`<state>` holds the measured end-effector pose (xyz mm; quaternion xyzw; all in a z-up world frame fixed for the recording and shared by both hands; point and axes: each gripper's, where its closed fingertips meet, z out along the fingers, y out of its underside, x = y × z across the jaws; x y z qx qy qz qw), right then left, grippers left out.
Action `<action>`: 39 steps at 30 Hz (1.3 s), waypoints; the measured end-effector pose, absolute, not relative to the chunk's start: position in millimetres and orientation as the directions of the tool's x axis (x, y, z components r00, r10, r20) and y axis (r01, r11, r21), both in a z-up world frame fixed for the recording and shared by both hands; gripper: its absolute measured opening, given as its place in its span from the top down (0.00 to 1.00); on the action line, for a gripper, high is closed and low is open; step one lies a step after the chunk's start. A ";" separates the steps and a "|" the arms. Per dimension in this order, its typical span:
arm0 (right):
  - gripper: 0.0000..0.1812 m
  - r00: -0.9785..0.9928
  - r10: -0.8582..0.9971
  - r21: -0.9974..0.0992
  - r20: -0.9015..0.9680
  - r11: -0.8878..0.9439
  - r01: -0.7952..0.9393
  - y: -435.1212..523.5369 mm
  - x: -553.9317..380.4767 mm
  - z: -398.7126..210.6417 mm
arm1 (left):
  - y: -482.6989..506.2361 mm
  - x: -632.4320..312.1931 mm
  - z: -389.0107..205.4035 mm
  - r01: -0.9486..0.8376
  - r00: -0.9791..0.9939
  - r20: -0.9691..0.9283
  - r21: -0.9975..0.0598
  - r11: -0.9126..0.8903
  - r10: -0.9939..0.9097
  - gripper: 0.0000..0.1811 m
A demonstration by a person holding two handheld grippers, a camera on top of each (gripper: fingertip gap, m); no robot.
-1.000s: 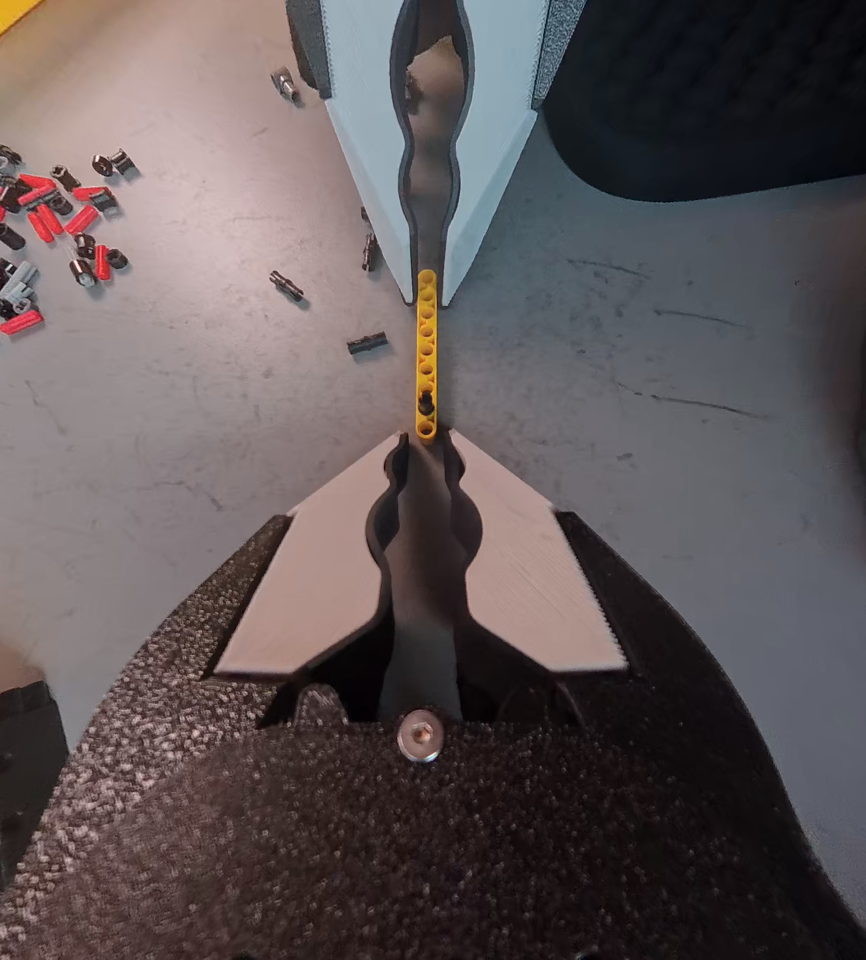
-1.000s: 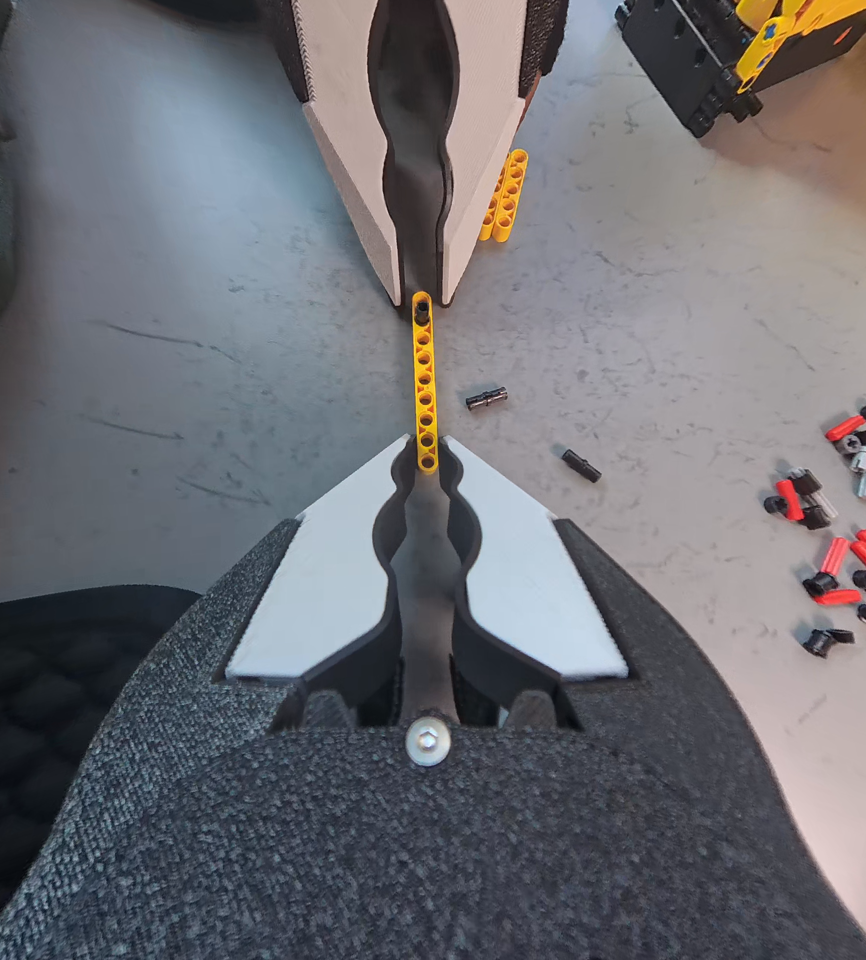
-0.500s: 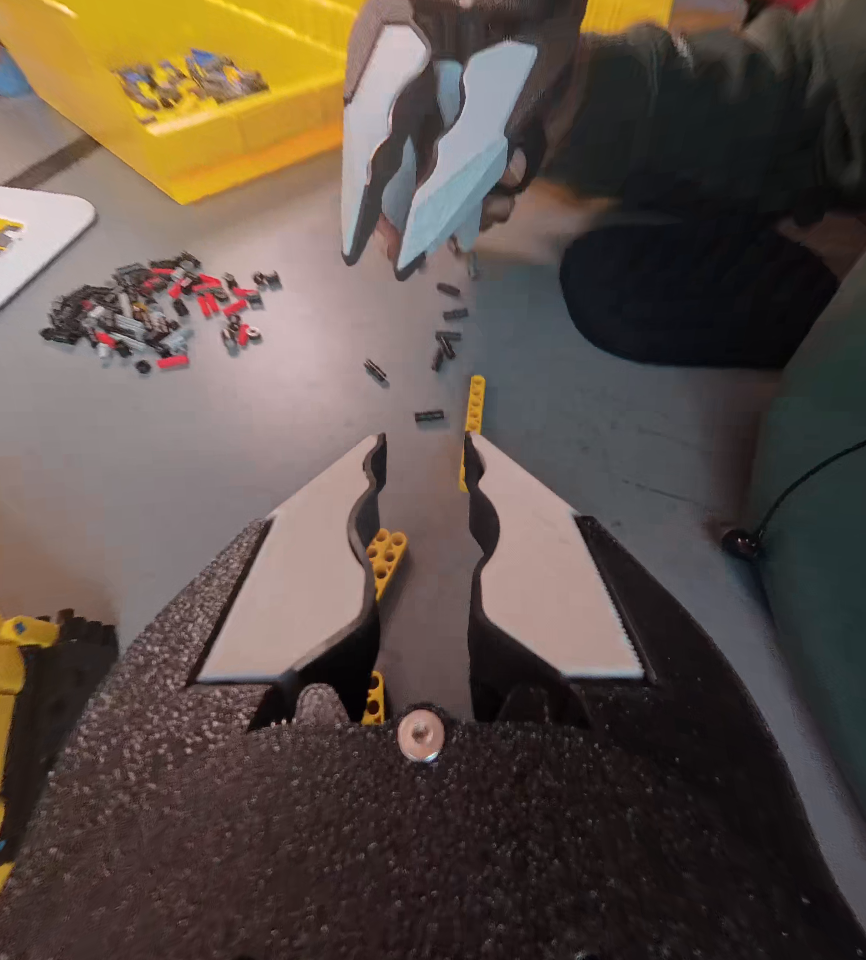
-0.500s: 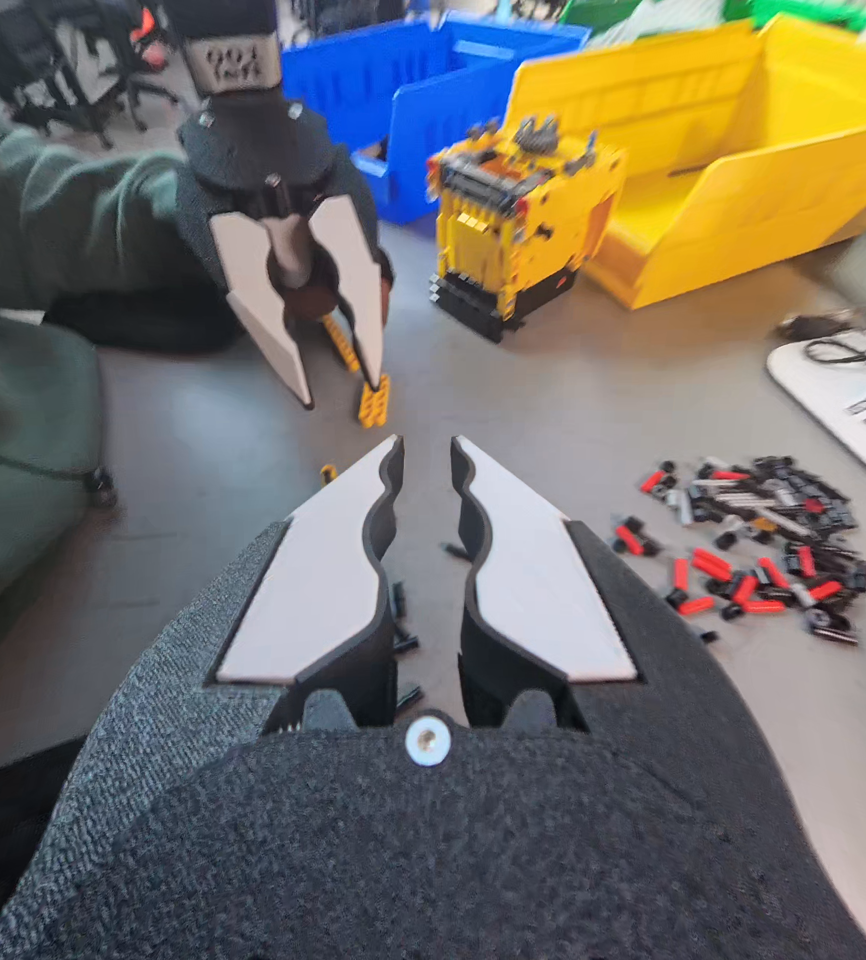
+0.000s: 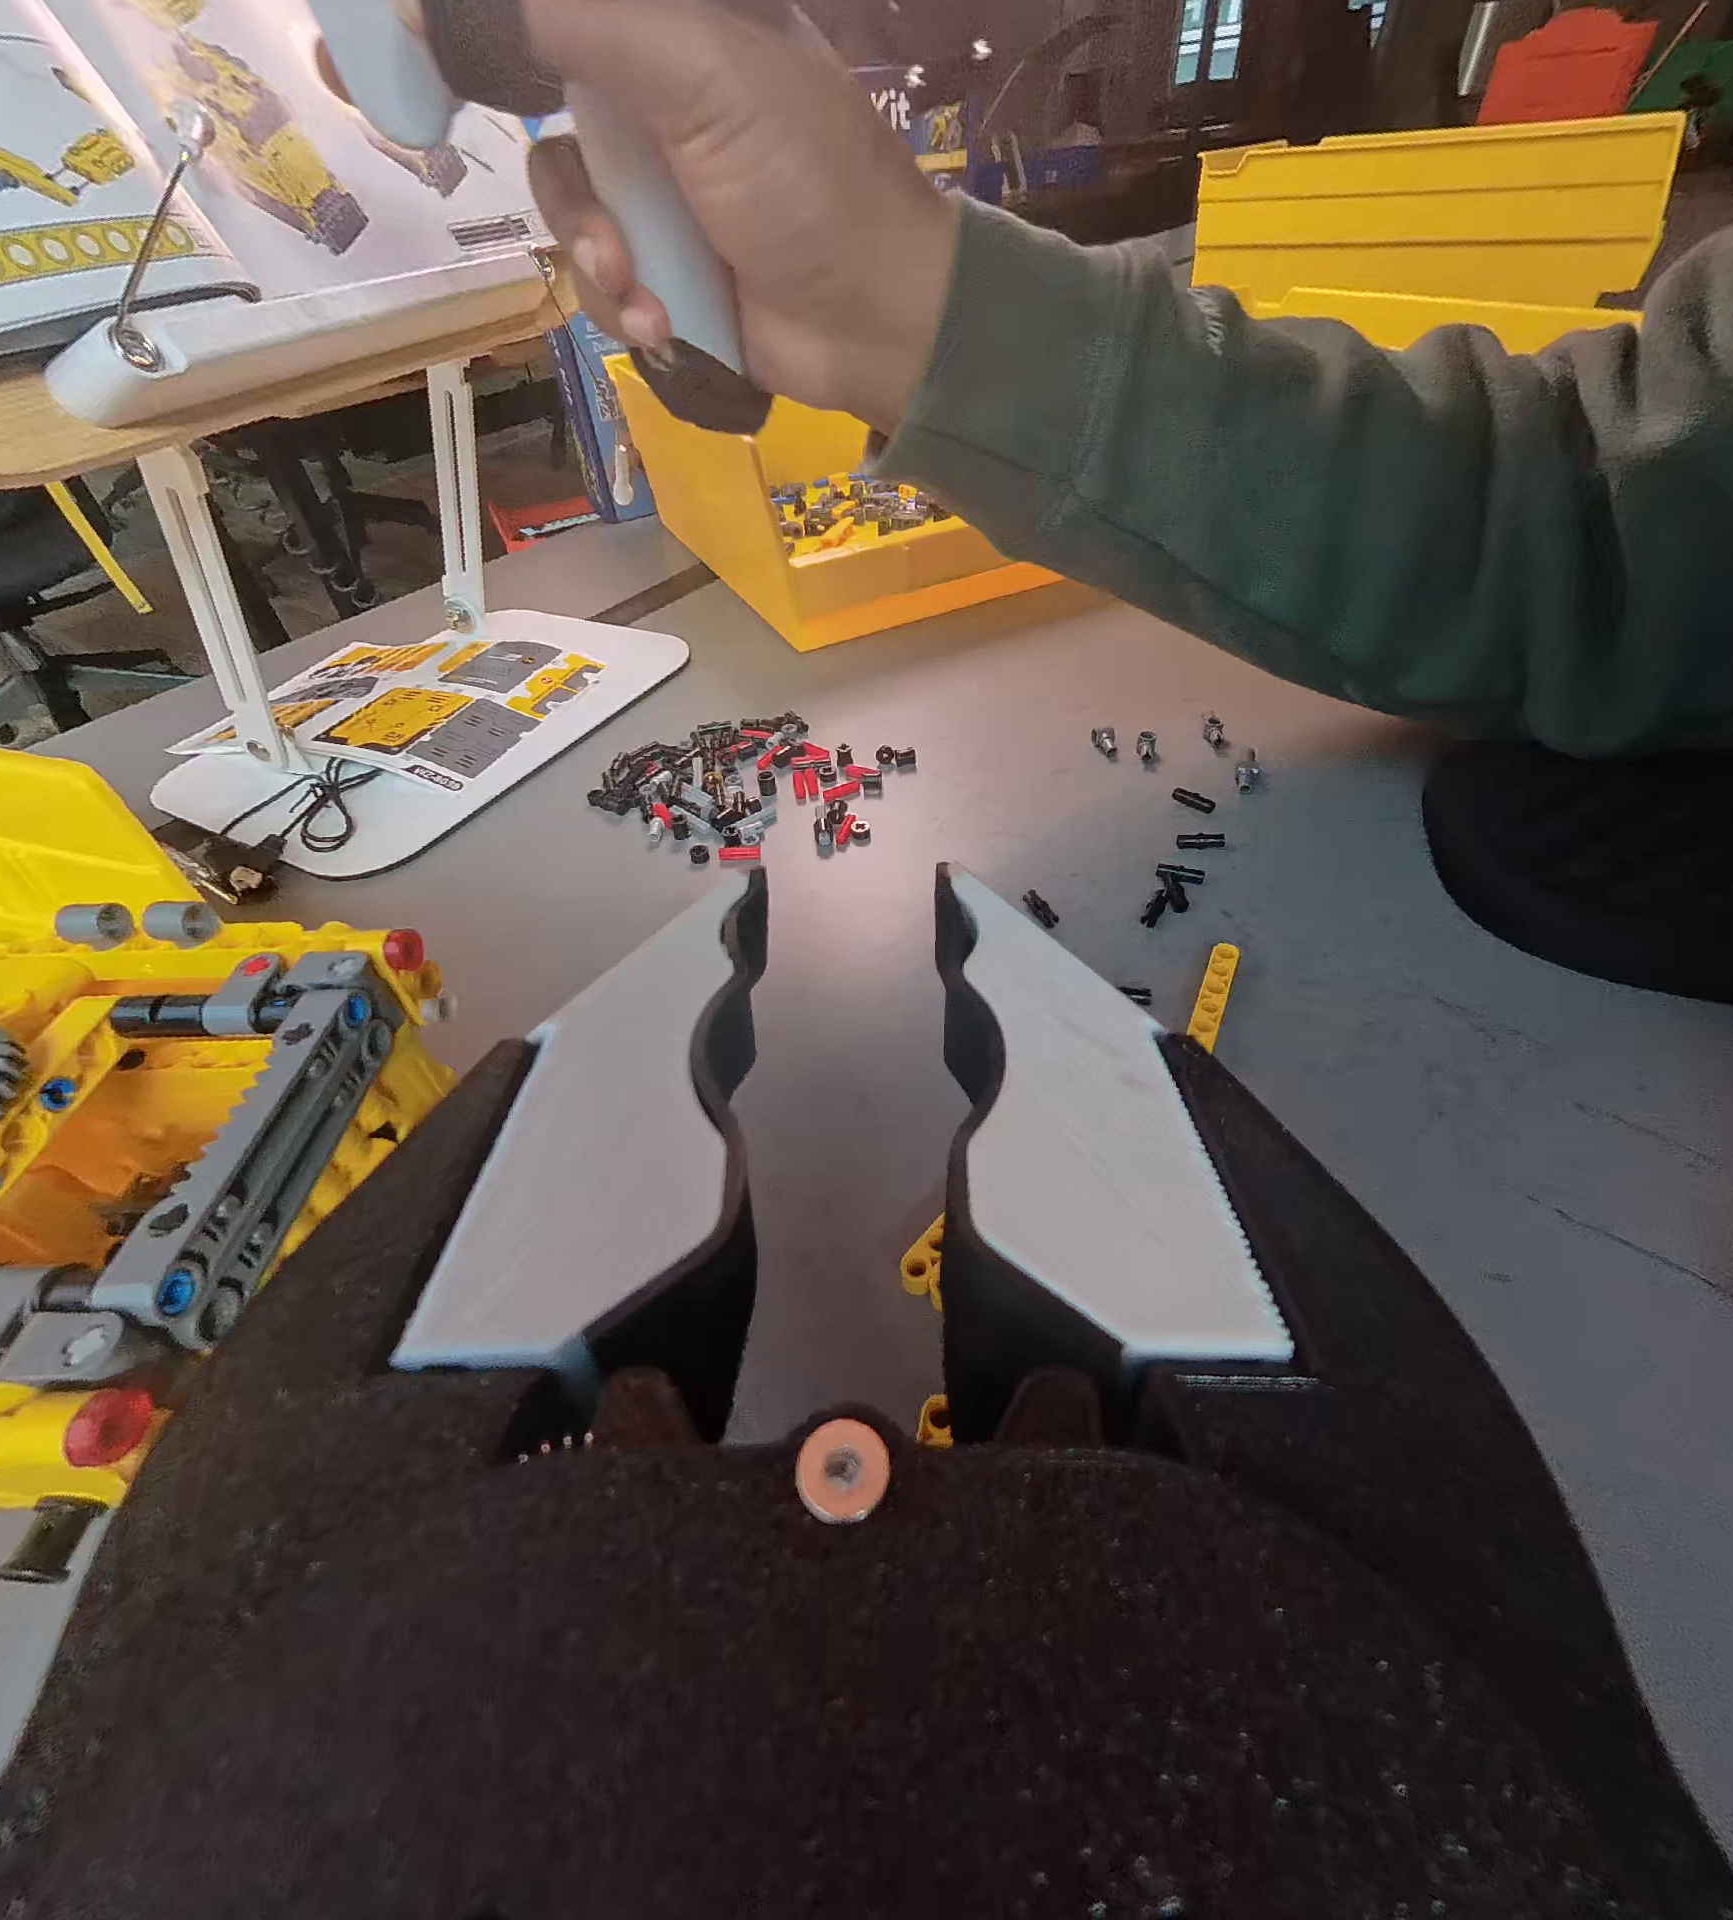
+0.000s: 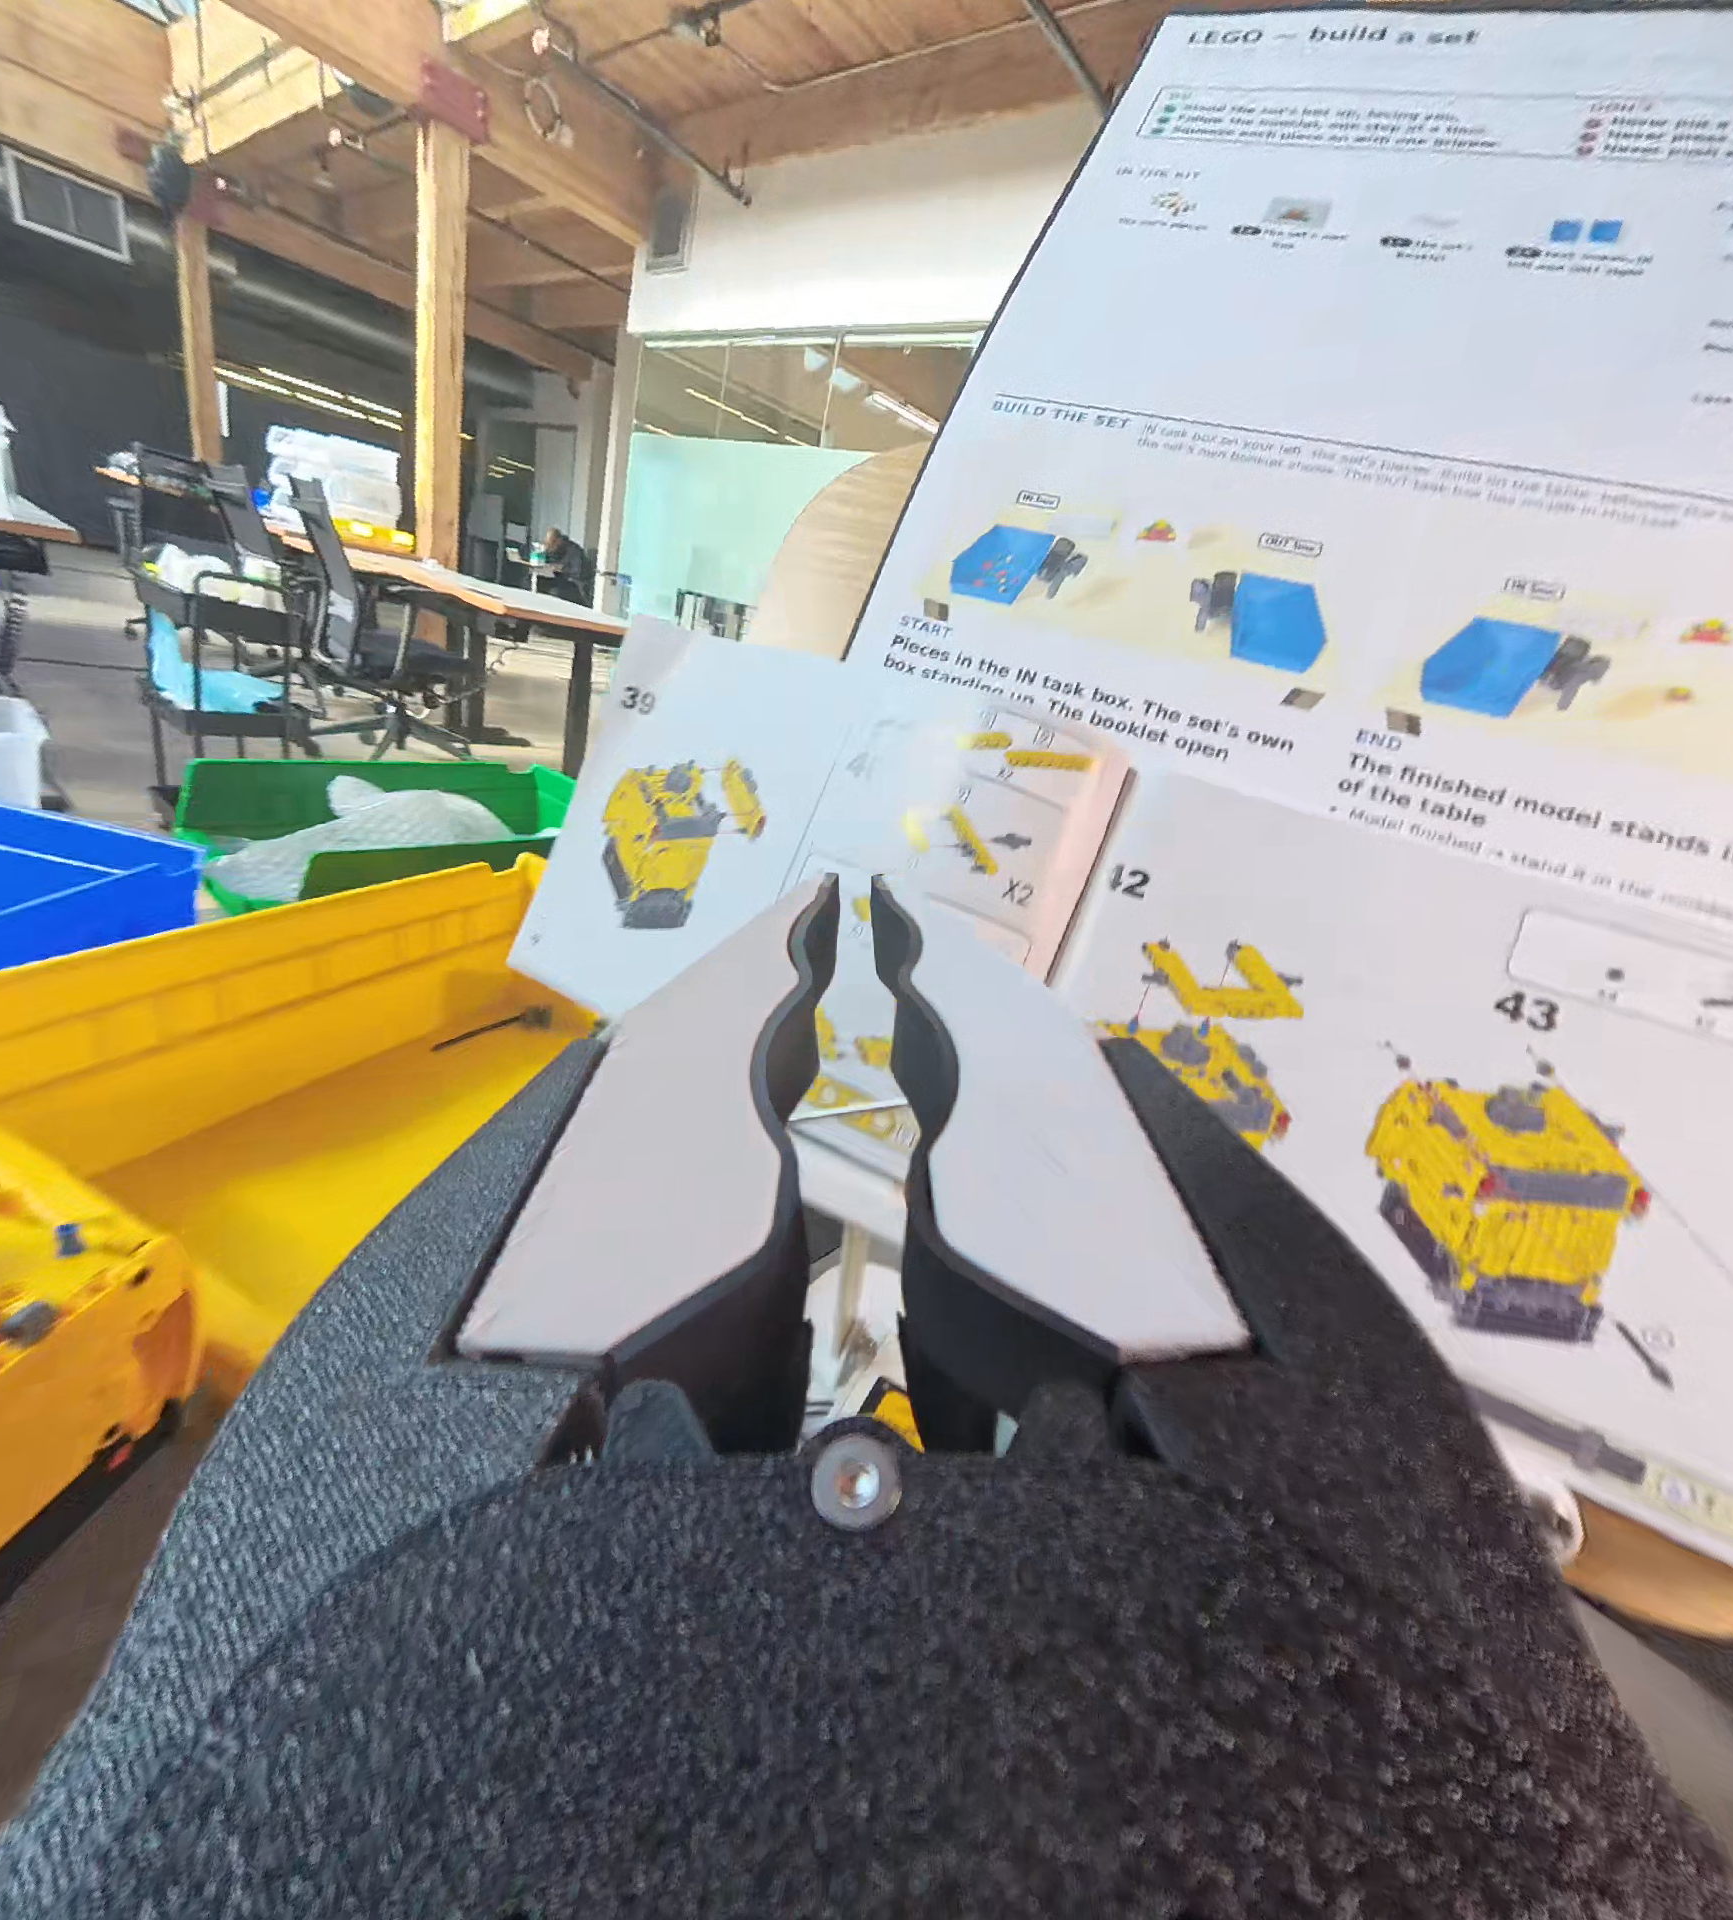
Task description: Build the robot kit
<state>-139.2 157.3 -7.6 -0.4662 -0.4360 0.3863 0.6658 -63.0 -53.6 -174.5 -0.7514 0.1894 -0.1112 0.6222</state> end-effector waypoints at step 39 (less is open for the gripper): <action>1.00 0.357 0.905 -0.961 0.233 0.271 -0.061 196.4 -181.5 -11.5 | -48.5 -64.8 -187.9 -0.144 0.904 -0.041 -0.967 -0.213 -0.426 0.85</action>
